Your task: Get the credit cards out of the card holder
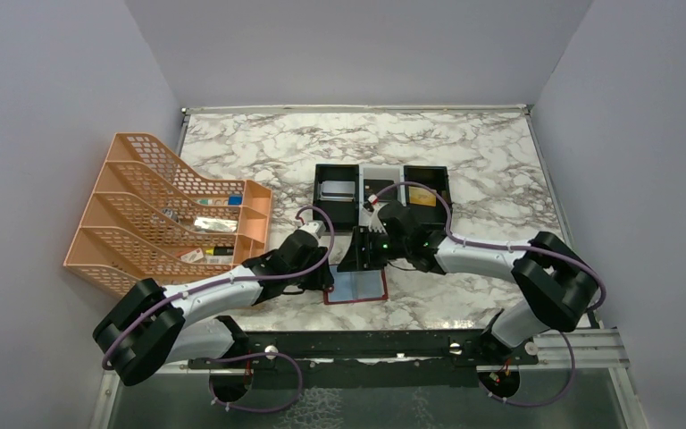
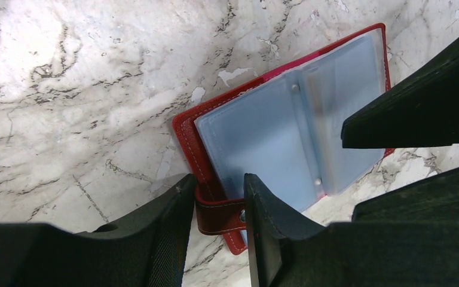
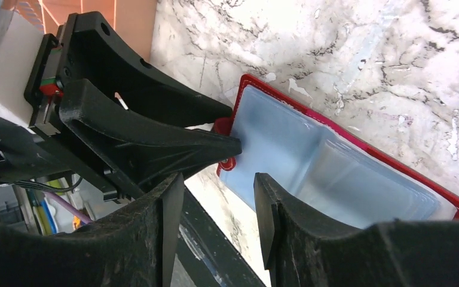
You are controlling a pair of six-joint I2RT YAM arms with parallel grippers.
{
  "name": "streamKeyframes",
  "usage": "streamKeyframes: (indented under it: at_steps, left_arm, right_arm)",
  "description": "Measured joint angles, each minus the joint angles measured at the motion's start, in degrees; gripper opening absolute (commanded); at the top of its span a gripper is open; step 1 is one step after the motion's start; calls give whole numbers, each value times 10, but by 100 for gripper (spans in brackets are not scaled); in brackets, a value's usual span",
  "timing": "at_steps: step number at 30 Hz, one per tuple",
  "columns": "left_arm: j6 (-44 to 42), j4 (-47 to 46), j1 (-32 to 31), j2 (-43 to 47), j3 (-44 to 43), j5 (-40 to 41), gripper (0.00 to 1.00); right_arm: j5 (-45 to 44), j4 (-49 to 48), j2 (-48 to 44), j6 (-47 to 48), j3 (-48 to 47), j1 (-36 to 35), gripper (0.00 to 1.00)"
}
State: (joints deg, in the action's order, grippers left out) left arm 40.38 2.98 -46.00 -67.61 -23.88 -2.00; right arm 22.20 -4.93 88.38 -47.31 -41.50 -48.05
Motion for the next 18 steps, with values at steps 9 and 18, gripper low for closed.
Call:
streamKeyframes:
  at_steps: [9,18]
  left_arm:
    - [7,-2,0,5,5,-2,38]
    - [7,-3,0,6,6,-4,38]
  right_arm:
    - [-113,112,-65,21,0,0,49]
    - [-139,160,-59,32,16,0,49]
